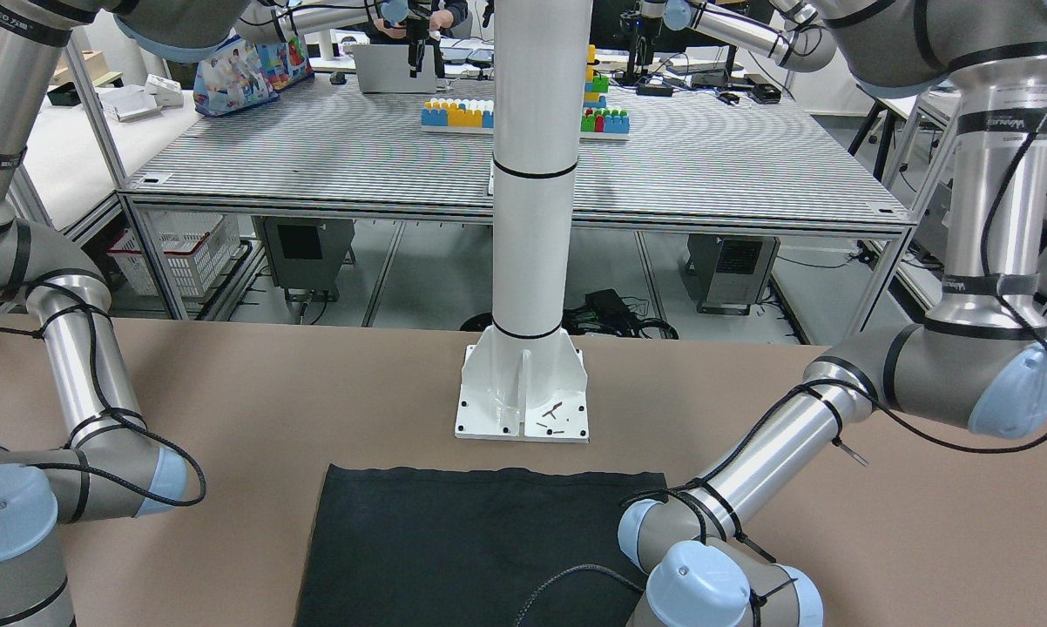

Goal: Fold clothes
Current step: 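Grasp the sleeve nearest the left gripper and fold it inward over the chest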

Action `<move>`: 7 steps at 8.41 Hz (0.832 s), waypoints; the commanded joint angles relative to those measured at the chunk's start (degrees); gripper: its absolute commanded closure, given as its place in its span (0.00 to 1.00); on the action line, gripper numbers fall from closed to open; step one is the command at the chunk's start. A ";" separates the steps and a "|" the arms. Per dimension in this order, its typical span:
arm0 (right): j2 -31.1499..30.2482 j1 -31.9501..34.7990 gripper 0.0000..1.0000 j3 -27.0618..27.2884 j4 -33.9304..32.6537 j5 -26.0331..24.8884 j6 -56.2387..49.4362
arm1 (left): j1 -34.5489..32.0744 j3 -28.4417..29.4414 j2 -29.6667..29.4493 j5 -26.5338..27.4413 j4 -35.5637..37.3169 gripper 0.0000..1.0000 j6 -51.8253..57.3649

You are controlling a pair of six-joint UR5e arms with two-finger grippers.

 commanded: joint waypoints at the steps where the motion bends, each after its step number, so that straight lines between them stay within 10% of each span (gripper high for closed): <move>1: 0.09 -0.25 0.06 0.00 -0.03 -0.07 0.00 | 1.90 -0.51 0.18 2.95 -0.78 0.00 -0.40; 5: 0.96 -0.25 0.06 -1.40 1.01 -0.16 0.26 | 2.01 -0.25 -0.79 4.12 -0.26 0.00 -0.67; 7: 5.95 -0.25 0.08 -11.89 9.58 -0.25 7.08 | 2.18 -0.34 -0.61 4.39 -0.26 0.00 -0.67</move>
